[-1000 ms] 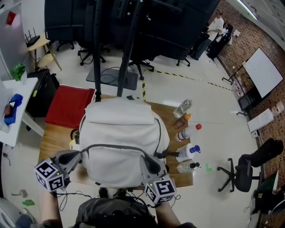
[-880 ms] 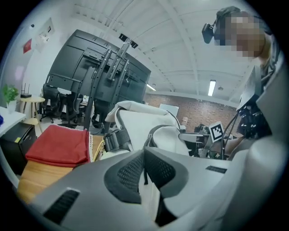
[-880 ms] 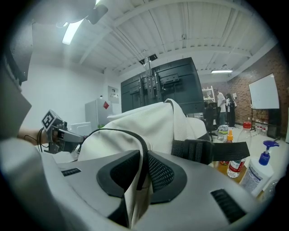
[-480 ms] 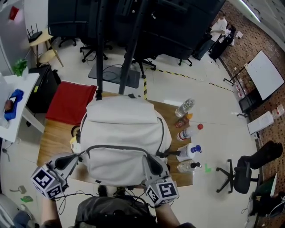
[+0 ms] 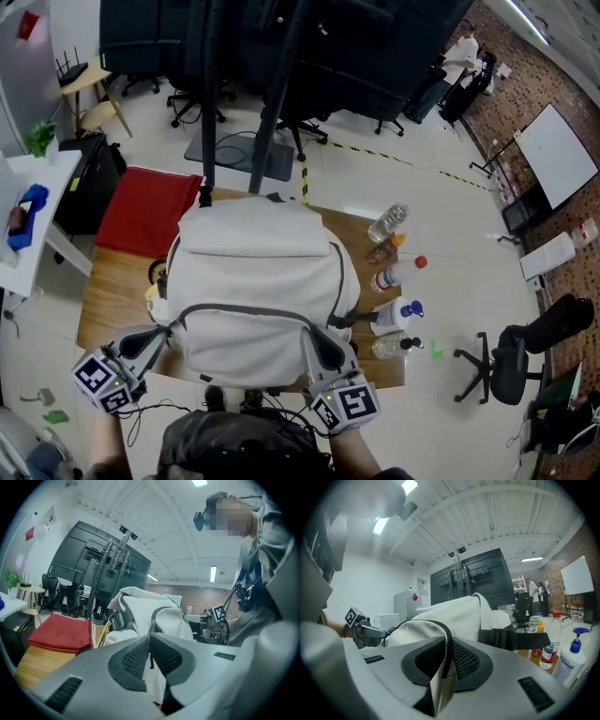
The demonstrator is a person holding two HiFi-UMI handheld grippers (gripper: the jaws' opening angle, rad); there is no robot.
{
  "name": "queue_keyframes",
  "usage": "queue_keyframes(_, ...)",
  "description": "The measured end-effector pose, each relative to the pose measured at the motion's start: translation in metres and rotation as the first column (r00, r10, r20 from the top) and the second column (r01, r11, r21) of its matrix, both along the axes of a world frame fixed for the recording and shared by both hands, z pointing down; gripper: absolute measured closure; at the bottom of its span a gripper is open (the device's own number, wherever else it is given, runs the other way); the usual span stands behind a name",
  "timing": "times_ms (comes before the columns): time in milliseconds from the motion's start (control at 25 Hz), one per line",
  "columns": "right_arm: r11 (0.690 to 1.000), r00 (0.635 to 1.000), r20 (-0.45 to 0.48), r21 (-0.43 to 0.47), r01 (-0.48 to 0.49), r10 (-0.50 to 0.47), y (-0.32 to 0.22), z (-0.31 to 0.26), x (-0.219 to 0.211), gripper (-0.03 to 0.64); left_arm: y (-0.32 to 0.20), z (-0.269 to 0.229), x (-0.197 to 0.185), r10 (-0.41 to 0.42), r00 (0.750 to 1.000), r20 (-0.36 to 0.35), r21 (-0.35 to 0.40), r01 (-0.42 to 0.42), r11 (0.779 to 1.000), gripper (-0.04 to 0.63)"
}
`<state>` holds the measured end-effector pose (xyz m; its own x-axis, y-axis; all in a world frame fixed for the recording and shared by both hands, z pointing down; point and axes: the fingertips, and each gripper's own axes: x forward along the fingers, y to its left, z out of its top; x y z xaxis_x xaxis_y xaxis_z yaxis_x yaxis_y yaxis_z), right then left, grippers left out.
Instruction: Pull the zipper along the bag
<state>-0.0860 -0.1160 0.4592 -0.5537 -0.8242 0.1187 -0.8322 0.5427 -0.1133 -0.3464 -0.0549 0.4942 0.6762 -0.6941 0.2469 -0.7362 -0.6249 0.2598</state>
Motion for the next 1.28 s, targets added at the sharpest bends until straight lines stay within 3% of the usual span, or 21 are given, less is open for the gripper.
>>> queue_keyframes(120, 1.0, 1.0, 0.008, -0.011, -0.004, 0.004, 0.0, 0.003, 0.0, 0.566, 0.009, 0.003, 0.003, 0.0, 0.999, -0.047, 0.004, 0.0, 1.0, 0.557)
queue_keyframes(240, 1.0, 1.0, 0.004, -0.005, -0.012, 0.012, -0.002, 0.004, 0.0, 0.566, 0.013, 0.008, 0.008, 0.007, 1.0, -0.022, 0.013, -0.007, 1.0, 0.557)
queue_keyframes(400, 1.0, 1.0, 0.01, -0.012, -0.01, 0.01, -0.002, 0.004, -0.001, 0.568, 0.016, 0.008, 0.002, 0.0, 0.998, -0.058, -0.001, 0.0, 1.0, 0.557)
queue_keyframes(520, 1.0, 1.0, 0.01, -0.004, -0.022, 0.022, -0.001, 0.003, 0.0, 0.568, 0.024, 0.008, 0.019, 0.033, 0.999, -0.021, 0.007, -0.033, 0.999, 0.557)
queue_keyframes(920, 0.997, 0.987, -0.137, -0.021, 0.08, -0.082, 0.01, -0.001, -0.006, 0.554, 0.022, 0.007, 0.02, 0.004, 1.0, -0.003, 0.015, -0.004, 1.0, 0.557)
queue_keyframes(1080, 0.993, 0.979, -0.175, 0.04, 0.111, -0.102, 0.009, -0.019, -0.006, 0.548, 0.021, 0.009, 0.02, 0.003, 1.0, 0.009, 0.014, -0.003, 1.0, 0.557)
queue_keyframes(1160, 0.983, 0.959, -0.236, 0.054, 0.173, -0.156, 0.01, -0.032, -0.016, 0.501, 0.021, 0.008, 0.02, 0.005, 1.0, 0.011, 0.016, -0.005, 1.0, 0.557)
queue_keyframes(1280, 0.951, 0.885, -0.37, 0.007, 0.309, -0.285, 0.014, -0.039, -0.045, 0.448, 0.022, 0.006, 0.019, 0.005, 1.0, 0.009, 0.019, -0.005, 1.0, 0.557)
